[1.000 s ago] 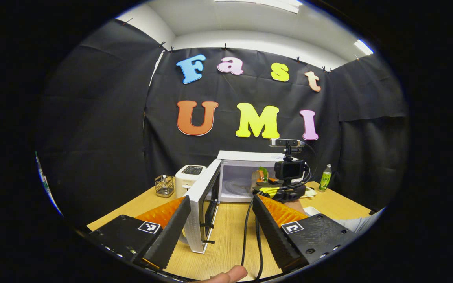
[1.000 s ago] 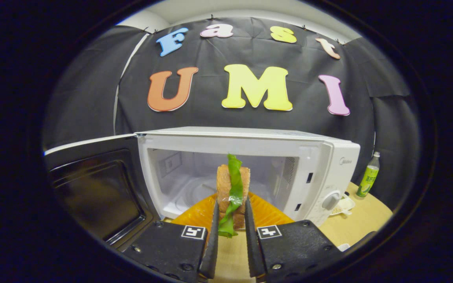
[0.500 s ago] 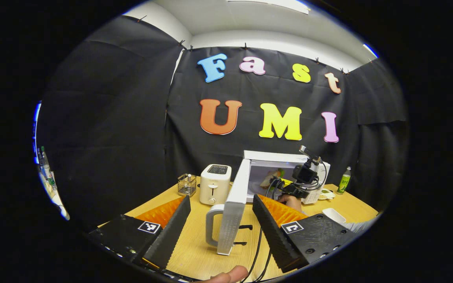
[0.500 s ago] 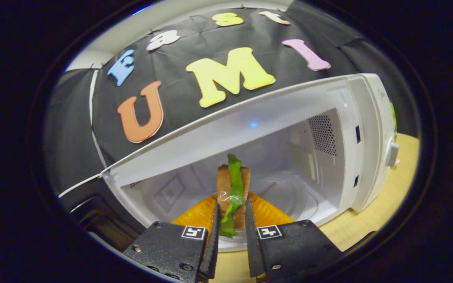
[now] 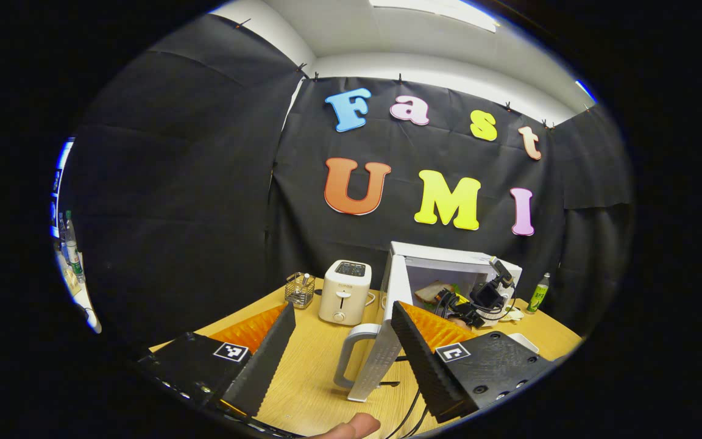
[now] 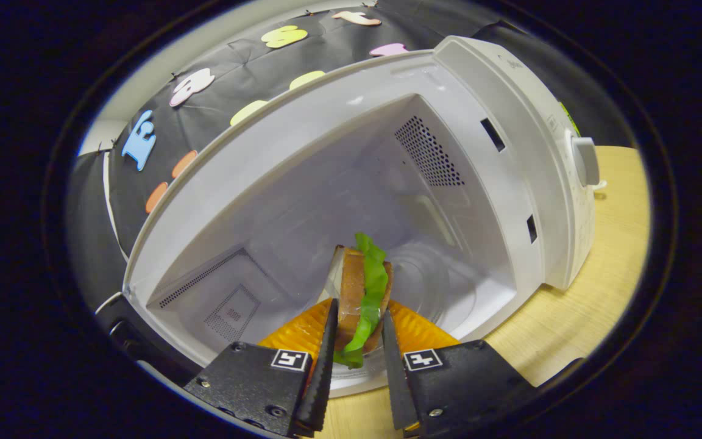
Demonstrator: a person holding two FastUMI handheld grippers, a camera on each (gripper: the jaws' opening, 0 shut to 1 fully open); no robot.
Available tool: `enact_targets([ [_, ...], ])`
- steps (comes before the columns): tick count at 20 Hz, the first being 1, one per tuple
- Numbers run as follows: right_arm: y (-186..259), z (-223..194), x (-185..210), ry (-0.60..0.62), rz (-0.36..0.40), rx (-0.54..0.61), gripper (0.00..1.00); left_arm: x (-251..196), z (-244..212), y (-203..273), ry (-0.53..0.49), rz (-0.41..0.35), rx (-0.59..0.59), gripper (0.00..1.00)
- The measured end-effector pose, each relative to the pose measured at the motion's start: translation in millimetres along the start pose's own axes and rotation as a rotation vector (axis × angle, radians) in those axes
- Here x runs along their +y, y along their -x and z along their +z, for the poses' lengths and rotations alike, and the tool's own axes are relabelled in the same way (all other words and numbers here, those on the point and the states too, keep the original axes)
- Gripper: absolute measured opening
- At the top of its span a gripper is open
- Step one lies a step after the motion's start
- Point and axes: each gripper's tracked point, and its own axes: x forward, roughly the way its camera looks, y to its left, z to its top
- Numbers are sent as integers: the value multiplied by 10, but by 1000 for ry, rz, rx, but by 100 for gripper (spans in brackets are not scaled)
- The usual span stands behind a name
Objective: Open the microwave oven with the left hand, put the food in, and close the microwave oven.
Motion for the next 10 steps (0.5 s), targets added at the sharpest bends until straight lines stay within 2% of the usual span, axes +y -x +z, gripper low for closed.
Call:
enact_targets([
  [3, -44, 48, -176, 59, -57, -40, 51, -64, 114, 43, -17, -44, -55, 95],
  [4, -49, 46, -226, 72, -71, -47, 60, -91, 128, 71, -27, -54, -65, 95],
  [5, -56, 85, -265, 75, -78, -62, 65, -74, 165, 84, -36, -45, -85, 95],
  [6, -60, 96, -328, 92, -102, -74, 64, -35, 197, 82, -44, -38, -98, 94],
  [8, -54, 84, -379, 138, -122, -71, 75, -9, 207, 97, -59, -25, -101, 94],
  [10, -7, 95, -366, 163, -123, -58, 94, 38, 205, 111, -79, -7, -93, 94],
])
